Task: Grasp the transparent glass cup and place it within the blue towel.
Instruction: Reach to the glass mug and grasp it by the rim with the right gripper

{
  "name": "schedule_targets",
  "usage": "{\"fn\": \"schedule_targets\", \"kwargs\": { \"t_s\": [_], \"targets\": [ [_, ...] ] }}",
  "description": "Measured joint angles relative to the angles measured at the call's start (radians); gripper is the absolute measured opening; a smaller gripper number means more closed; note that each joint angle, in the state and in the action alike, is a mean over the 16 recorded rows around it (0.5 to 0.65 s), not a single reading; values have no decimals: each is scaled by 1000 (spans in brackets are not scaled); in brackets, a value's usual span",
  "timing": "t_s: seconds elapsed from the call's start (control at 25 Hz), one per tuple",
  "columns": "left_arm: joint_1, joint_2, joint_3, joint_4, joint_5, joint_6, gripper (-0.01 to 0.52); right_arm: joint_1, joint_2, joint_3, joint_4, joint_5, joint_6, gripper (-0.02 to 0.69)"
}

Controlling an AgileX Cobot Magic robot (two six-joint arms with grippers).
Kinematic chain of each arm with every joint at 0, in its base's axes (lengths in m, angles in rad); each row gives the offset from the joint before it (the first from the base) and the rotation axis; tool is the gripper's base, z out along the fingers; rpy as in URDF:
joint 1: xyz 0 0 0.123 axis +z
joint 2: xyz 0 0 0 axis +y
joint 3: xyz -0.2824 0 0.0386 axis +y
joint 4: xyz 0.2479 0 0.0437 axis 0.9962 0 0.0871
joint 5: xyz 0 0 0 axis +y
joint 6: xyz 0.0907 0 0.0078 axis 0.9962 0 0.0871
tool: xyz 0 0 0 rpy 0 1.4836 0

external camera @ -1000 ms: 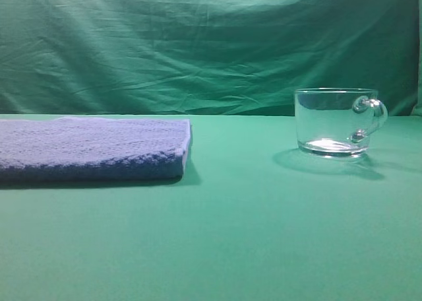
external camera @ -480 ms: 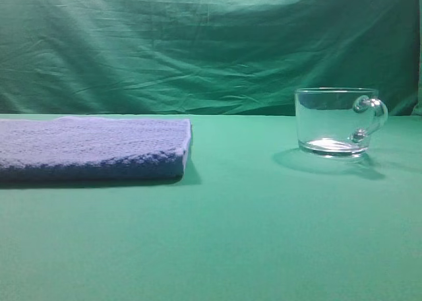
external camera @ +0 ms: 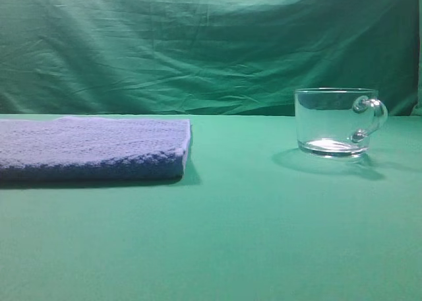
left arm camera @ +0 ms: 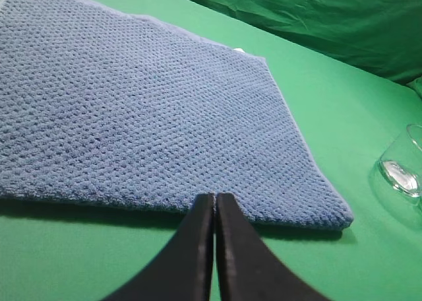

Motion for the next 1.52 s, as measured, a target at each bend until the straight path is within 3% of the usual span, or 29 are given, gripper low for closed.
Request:
{"fn": "schedule_targets", "kwargs": {
  "t_s": [0.28,0.68,0.8,1.16,1.28,1.4,1.52],
  "targets": [
    [0,0,0,0,0,0,0,10,212,-95,205,112,-195,37],
    [0,0,0,0,0,0,0,146,382,-124,434,66,-558,32],
    [0,0,0,0,0,0,0,196,414,-134,440,45,-602,95],
    [0,0,0,0,0,0,0,265,516,-163,415,-13,-615,446],
    [0,0,0,0,0,0,0,266,563,-168,413,-43,-615,531],
    [0,0,0,0,0,0,0,266,614,-170,413,-82,-615,559],
    [0,0,0,0,0,0,0,266,664,-173,412,-128,-616,512]
  ]
}}
